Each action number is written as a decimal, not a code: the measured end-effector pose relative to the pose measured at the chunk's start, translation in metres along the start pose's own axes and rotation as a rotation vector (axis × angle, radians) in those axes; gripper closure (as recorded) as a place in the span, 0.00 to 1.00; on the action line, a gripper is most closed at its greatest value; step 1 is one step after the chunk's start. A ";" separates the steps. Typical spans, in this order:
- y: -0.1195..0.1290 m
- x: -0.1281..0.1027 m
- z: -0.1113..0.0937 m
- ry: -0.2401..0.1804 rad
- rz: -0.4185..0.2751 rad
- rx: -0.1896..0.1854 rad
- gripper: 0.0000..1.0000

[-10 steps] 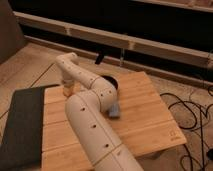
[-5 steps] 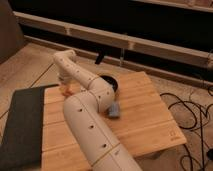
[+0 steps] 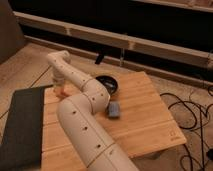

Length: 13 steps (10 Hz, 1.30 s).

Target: Drag the pepper across the table

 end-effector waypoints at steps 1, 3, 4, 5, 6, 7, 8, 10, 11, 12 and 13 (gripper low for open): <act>0.007 -0.015 -0.004 -0.007 -0.042 0.005 1.00; 0.031 -0.057 -0.015 -0.029 -0.154 0.015 1.00; 0.040 -0.069 -0.016 -0.034 -0.190 0.017 1.00; 0.055 -0.083 -0.014 -0.027 -0.245 0.008 1.00; 0.067 -0.092 -0.011 -0.024 -0.282 -0.002 1.00; 0.077 -0.097 -0.008 -0.015 -0.305 -0.016 0.97; 0.090 -0.103 -0.002 -0.005 -0.339 -0.035 0.86; 0.101 -0.109 0.002 0.000 -0.361 -0.049 0.69; 0.100 -0.108 0.002 0.001 -0.360 -0.049 0.67; 0.098 -0.106 0.002 0.001 -0.357 -0.049 0.67; 0.098 -0.106 0.002 0.002 -0.357 -0.049 0.67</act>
